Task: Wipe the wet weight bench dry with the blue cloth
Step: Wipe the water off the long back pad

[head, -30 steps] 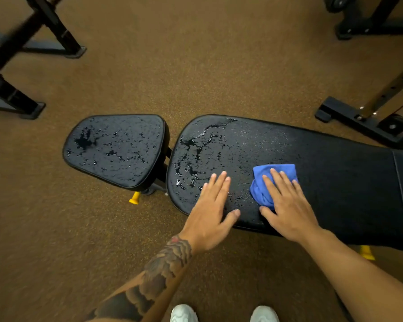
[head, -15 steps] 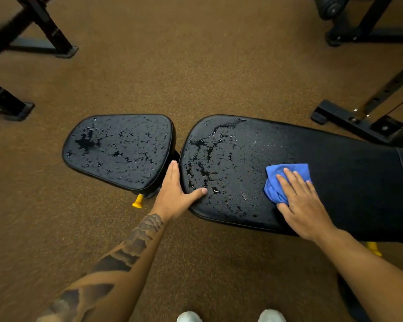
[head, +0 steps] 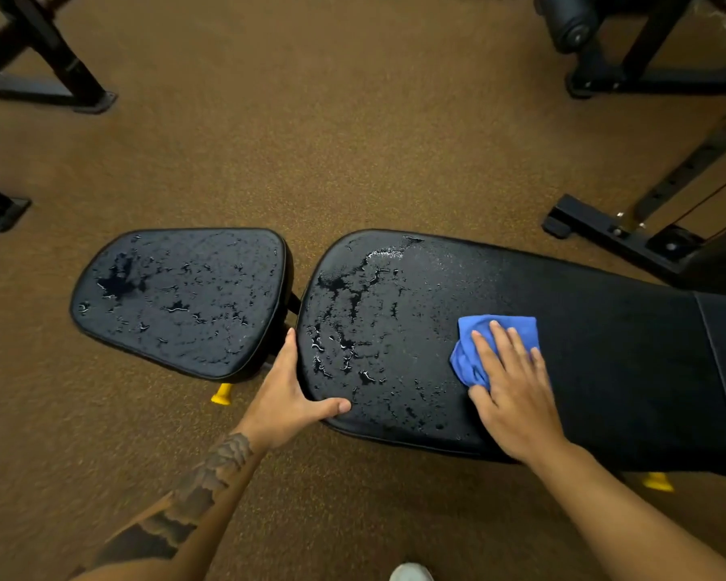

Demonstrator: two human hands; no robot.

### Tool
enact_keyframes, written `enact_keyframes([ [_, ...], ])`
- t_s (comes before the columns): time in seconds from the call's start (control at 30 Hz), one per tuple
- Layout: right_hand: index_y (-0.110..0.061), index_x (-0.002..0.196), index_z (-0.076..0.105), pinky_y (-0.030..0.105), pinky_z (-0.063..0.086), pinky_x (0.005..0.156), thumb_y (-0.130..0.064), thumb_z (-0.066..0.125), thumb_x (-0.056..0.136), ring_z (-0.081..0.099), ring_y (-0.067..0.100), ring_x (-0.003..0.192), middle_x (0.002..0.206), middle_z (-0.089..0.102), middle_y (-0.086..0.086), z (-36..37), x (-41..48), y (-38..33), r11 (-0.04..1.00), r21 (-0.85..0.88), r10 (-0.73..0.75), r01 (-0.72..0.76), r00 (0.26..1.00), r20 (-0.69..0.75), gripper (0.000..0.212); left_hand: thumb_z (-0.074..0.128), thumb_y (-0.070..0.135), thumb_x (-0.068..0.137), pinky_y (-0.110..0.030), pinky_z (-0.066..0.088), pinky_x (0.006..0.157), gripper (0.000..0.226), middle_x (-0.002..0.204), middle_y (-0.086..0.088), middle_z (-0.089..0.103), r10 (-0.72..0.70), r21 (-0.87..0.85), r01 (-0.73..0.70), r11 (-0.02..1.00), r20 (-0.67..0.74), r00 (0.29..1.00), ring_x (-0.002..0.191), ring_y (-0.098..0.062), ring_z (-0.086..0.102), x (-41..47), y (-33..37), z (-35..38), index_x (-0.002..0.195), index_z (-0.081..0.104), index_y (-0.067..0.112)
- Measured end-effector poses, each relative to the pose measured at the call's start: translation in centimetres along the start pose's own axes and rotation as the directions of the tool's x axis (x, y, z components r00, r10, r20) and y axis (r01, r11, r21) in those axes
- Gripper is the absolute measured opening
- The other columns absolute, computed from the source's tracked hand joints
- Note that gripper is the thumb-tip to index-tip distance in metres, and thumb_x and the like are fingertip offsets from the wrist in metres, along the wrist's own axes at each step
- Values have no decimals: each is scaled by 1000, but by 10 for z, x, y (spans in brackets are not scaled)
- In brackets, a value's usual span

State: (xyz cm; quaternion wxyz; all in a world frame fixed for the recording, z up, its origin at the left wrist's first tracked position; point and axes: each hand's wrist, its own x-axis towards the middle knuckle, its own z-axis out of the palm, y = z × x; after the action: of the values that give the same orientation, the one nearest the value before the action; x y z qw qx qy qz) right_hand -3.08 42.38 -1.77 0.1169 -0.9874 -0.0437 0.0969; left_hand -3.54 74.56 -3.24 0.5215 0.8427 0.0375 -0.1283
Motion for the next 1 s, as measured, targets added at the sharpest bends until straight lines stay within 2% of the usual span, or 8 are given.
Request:
enact_keyframes([
  [0.13, -29, 151, 16, 46, -2, 117, -40, 25, 82, -2, 23, 147, 161, 5, 0, -3, 38, -30, 999, -9, 52, -52, 999, -4, 71, 91, 53, 54, -23, 29, 115, 133, 152, 18, 30, -6, 29, 6, 1000, 27, 1000, 138, 7, 30, 1, 3, -2, 154, 6, 32],
  [0.23, -27, 152, 12, 47, -5, 117, -41, 19, 82, -4, 25, 147, 161, 0, 3, -2, 64, -64, 999, -29, 46, -46, 999, 10, 72, 91, 56, 53, -38, 32, 116, 134, 152, 17, 32, -2, 50, 1, 999, 27, 1000, 139, 1, 32, 1, 4, -2, 154, 6, 31],
  [0.4, -24, 152, 16, 48, 0, 117, -40, 19, 83, 0, 26, 147, 161, 6, 1, 9, 47, -103, 991, -16, -134, 135, 990, 36, 70, 91, 50, 55, -26, 21, 118, 132, 155, 10, 27, 48, 108, -46, 993, -12, 999, 140, 3, 25, 0, 2, -1, 154, 6, 26],
  [0.53, -24, 148, 29, 46, 10, 118, -36, 32, 81, 14, 24, 146, 158, 19, -2, 21, -22, -94, 955, -47, -291, 294, 955, 65, 68, 91, 48, 56, -29, 20, 120, 128, 156, 9, 26, 101, 122, -98, 988, -17, 995, 142, 0, 23, 0, 1, -2, 154, 13, 22],
  [0.67, -26, 147, 32, 41, 12, 116, -34, 38, 82, 18, 20, 145, 157, 22, -5, 20, -62, -48, 976, -91, -196, 200, 979, 48, 66, 90, 46, 59, -21, 26, 114, 115, 147, 16, 34, 153, 92, -154, 984, 13, 988, 134, 6, 32, 0, 4, -5, 145, 15, 42],
  [0.8, -23, 146, 34, 49, 20, 113, -40, 26, 85, 21, 29, 144, 156, 25, 0, 13, -26, -34, 997, -62, 41, -42, 999, -27, 63, 91, 44, 60, -27, 32, 114, 109, 143, 16, 40, 170, 44, -173, 984, 53, 984, 133, 4, 37, 2, 4, -9, 146, 23, 36],
  [0.9, -25, 149, 27, 50, 11, 115, -39, 26, 89, 11, 30, 146, 159, 15, 1, 9, 24, -67, 979, -31, 197, -199, 978, -72, 61, 90, 45, 60, -24, 30, 113, 112, 144, 15, 38, 172, 43, -174, 984, 53, 984, 134, 3, 35, 2, 1, -10, 147, 21, 35],
  [1.0, -25, 150, 22, 50, 7, 116, -39, 22, 84, 8, 29, 146, 160, 12, 1, 14, 45, -117, 994, -40, 94, -97, 993, -66, 67, 90, 46, 59, -15, 26, 111, 114, 146, 14, 35, 159, 57, -162, 985, 46, 986, 134, 2, 33, 3, -3, -9, 147, 19, 33],
])
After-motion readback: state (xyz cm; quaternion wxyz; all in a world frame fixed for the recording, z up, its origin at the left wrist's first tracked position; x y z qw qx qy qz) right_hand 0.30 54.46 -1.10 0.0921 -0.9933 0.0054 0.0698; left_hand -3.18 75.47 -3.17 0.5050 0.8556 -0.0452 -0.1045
